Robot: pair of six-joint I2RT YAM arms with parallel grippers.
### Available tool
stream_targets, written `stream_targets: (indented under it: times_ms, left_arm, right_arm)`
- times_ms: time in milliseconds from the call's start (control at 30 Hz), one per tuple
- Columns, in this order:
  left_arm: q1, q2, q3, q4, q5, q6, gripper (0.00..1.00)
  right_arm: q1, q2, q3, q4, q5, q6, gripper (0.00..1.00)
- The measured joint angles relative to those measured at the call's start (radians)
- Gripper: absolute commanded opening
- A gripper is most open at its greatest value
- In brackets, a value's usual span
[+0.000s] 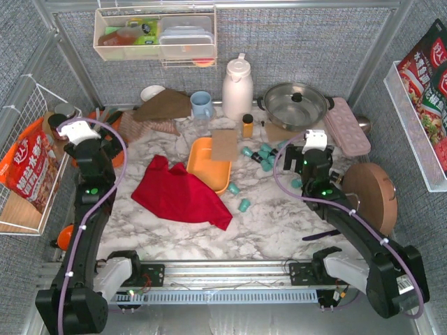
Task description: Mix the coffee capsules in the storage basket
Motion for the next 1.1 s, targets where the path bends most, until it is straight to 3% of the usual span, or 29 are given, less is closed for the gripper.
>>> stream_targets:
  times_ms: [300, 467, 700, 1100]
  left_arm:
    - [0.001, -0.034, 0.089, -0.264, 0.072, -0.010, 0.99]
    - [0.000, -0.107, 0.044, -0.264, 0.159, -0.040, 0.99]
    - [0.000, -0.091, 0.056, -0.260, 0.335, -0.053, 0.99]
    - [-0.010, -0.132, 0.010, -0.296, 0.420, -0.061, 0.99]
  right_arm:
    - [0.035, -0.090, 0.072, -0.140, -0.066, -0.011, 0.99]
    - [0.051, -0.089, 0.122, -0.217, -0.118, 0.006, 0.99]
    - [0.110, -0.027, 0.165, -0.254, -0.201, 0.013, 0.97]
    - [0.284, 0.047, 0.211, -0.286, -0.306, -0.043, 0.96]
